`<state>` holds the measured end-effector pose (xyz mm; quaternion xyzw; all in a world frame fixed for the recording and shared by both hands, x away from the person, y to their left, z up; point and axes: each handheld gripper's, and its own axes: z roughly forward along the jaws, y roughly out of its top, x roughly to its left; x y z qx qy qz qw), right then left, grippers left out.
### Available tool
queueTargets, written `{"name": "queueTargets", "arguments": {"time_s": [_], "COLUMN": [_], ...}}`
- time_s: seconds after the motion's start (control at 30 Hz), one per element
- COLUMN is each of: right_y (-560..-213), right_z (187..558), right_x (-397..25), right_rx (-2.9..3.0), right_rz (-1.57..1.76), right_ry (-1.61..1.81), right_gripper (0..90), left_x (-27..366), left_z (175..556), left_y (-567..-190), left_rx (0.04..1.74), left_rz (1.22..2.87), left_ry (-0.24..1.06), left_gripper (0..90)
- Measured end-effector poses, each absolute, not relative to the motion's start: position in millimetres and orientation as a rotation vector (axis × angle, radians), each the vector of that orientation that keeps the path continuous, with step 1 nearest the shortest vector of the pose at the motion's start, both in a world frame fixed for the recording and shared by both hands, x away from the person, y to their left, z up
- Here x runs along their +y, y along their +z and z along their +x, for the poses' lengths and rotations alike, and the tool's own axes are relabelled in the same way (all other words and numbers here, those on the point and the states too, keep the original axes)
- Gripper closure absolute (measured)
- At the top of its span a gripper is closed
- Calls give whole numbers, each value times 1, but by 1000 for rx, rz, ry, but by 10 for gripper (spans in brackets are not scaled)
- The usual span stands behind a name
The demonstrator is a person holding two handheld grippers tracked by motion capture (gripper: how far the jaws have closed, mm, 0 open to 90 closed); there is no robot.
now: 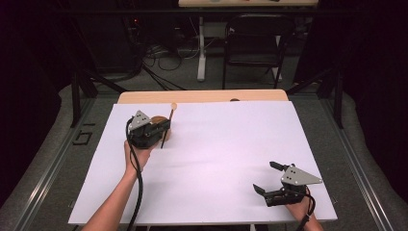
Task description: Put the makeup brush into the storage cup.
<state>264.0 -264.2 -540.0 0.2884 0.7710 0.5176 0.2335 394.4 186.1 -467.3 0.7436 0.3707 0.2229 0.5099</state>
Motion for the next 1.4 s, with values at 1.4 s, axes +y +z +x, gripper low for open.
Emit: {"name": "queueTargets", "arguments": {"time_s": [1.4], "right_y": [-540], "right_z": [264], "right_x": [-265], "right_rx": [2110], "right_rz": [803], "right_ry": [1426], "right_gripper": [23], "left_x": [206], "left_z": [429], "left_y": [-448], "left_rx": [957], "left_rz": [1730], "left_ry": [601], "left_gripper": [833]}}
